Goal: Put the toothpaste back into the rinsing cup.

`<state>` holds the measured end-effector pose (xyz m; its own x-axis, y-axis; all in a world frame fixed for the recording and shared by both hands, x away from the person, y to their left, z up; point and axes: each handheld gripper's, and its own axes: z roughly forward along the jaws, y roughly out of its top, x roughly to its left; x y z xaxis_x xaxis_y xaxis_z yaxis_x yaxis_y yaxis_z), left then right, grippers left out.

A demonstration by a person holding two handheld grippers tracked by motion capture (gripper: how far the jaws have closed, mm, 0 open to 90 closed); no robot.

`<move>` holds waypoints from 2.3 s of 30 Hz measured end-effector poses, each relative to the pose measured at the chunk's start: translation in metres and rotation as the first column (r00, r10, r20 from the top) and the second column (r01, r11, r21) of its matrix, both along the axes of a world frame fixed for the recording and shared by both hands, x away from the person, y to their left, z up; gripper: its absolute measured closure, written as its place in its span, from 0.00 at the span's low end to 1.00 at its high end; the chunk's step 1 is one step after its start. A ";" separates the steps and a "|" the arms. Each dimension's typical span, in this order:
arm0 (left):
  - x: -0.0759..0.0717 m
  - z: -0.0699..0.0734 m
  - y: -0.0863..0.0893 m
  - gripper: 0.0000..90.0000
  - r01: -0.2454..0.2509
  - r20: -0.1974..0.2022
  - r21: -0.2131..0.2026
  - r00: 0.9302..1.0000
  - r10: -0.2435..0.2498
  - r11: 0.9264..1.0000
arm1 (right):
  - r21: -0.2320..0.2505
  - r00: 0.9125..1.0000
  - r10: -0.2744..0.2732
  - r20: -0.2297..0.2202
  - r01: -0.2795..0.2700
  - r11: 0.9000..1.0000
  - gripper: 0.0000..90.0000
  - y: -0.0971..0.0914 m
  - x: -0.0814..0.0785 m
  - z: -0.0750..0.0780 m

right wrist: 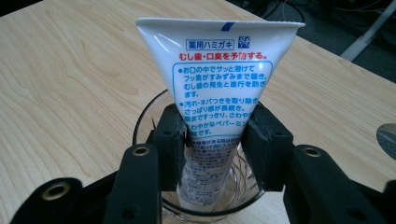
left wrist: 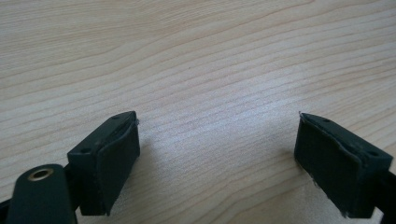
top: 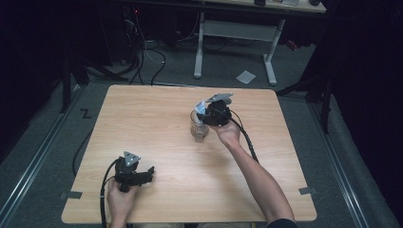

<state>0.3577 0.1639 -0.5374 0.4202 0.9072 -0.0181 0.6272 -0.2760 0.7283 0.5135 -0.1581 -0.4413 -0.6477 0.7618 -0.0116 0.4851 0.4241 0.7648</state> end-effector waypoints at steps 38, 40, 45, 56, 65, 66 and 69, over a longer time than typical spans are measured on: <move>0.000 0.000 0.000 0.16 -0.001 0.001 -0.001 1.000 0.001 1.000 | 0.043 1.000 0.025 0.002 -0.025 0.999 0.42 -0.009 -0.017 0.007; 0.000 0.000 0.000 0.16 0.000 0.000 0.000 1.000 0.000 1.000 | 0.049 1.000 0.026 0.003 -0.026 0.998 0.41 -0.010 -0.018 0.008; 0.000 0.000 0.000 0.16 -0.001 0.001 0.000 1.000 0.001 1.000 | 0.134 1.000 0.014 -0.006 -0.013 0.991 0.41 -0.017 -0.021 0.010; 0.000 0.000 0.000 0.16 0.001 -0.002 0.001 1.000 -0.001 1.000 | 0.137 1.000 -0.007 0.000 0.006 0.991 0.41 -0.027 -0.024 0.013; 0.000 0.000 0.000 0.16 0.001 -0.001 0.001 1.000 -0.001 1.000 | 0.145 1.000 -0.017 0.008 0.016 0.989 0.41 -0.037 -0.027 0.019; 0.000 0.000 0.000 0.16 0.000 0.000 0.001 1.000 0.000 1.000 | 0.147 1.000 -0.017 0.010 0.016 0.989 0.41 -0.039 -0.028 0.020; 0.000 0.000 0.000 0.16 0.001 -0.001 0.001 1.000 -0.001 1.000 | 0.152 1.000 -0.020 0.015 0.018 0.988 0.41 -0.042 -0.029 0.022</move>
